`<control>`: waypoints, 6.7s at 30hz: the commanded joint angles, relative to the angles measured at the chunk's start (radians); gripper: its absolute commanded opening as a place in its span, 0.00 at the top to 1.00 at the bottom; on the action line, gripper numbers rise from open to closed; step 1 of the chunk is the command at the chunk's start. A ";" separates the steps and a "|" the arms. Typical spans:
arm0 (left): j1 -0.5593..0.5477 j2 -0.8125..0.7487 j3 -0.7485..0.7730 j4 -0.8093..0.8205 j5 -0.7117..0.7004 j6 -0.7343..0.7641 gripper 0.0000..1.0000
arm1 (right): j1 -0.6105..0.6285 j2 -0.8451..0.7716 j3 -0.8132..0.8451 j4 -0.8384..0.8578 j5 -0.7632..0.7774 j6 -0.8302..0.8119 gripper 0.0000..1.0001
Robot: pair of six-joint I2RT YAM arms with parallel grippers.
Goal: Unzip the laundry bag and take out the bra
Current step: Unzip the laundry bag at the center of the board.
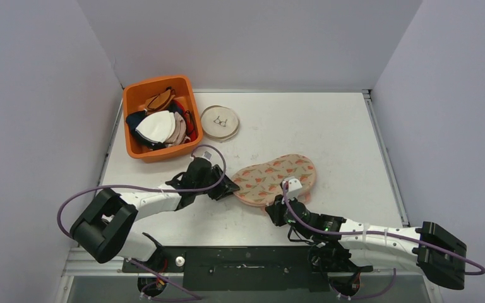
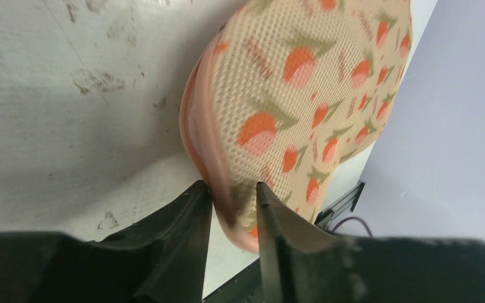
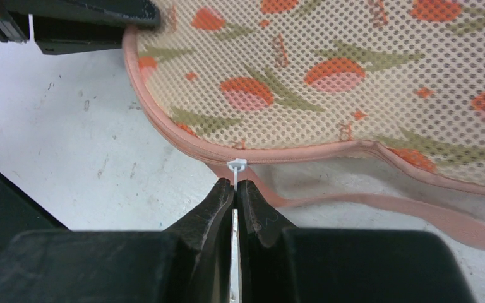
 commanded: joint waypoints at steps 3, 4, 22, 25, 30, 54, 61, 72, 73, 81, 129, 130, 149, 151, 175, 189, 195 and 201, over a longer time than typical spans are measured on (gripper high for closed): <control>0.028 -0.034 0.051 -0.007 -0.002 0.047 0.34 | -0.005 0.042 0.004 0.104 -0.034 -0.024 0.95; 0.027 -0.049 0.045 -0.020 0.005 0.048 0.27 | -0.005 0.061 0.009 0.131 -0.041 -0.027 0.95; -0.073 -0.405 -0.187 -0.078 -0.051 -0.111 0.03 | 0.000 0.440 0.201 0.392 -0.261 -0.131 0.95; -0.073 -0.346 -0.150 -0.048 -0.085 -0.105 0.00 | 0.004 0.450 0.205 0.409 -0.283 -0.129 0.95; -0.072 -0.217 -0.088 0.006 -0.093 -0.093 0.23 | 0.008 0.424 0.196 0.387 -0.290 -0.136 0.95; -0.057 -0.170 -0.081 -0.013 -0.210 -0.125 1.00 | 0.015 0.181 0.097 0.148 -0.121 -0.075 0.95; -0.035 -0.209 -0.099 -0.038 -0.236 -0.130 1.00 | 0.015 0.102 0.065 0.076 -0.057 -0.034 0.95; 0.016 -0.191 -0.076 -0.038 -0.200 -0.083 1.00 | 0.013 0.012 0.039 -0.002 -0.021 -0.017 0.95; 0.019 -0.182 -0.069 -0.038 -0.199 -0.077 1.00 | 0.013 0.007 0.037 -0.005 -0.019 -0.017 0.95; 0.064 -0.132 -0.025 -0.038 -0.168 -0.035 1.00 | 0.013 -0.048 0.024 -0.061 0.006 -0.007 0.95; -0.155 -0.115 -0.031 0.029 -0.225 -0.151 0.43 | 0.064 0.190 0.145 0.232 -0.207 -0.104 0.95; -0.155 -0.117 -0.035 0.032 -0.231 -0.155 0.46 | 0.065 0.178 0.143 0.223 -0.204 -0.104 0.95; -0.073 -0.136 -0.053 -0.013 -0.249 -0.118 1.00 | 0.067 -0.032 0.092 -0.020 -0.077 -0.053 0.95; -0.062 -0.134 -0.054 -0.009 -0.241 -0.110 1.00 | 0.067 -0.056 0.085 -0.045 -0.058 -0.041 0.95; 0.026 -0.011 0.163 -0.126 0.025 0.149 0.29 | 0.067 -0.078 0.079 -0.051 0.002 -0.012 0.95; -0.084 -0.498 -0.091 -0.251 -0.035 -0.006 0.08 | 0.055 0.262 0.206 0.222 -0.182 -0.112 0.95; -0.096 -0.392 -0.100 -0.132 -0.052 -0.037 0.16 | 0.057 0.348 0.233 0.294 -0.254 -0.129 0.95; -0.106 -0.263 -0.055 -0.057 -0.056 -0.033 0.34 | 0.063 0.351 0.228 0.302 -0.253 -0.117 0.95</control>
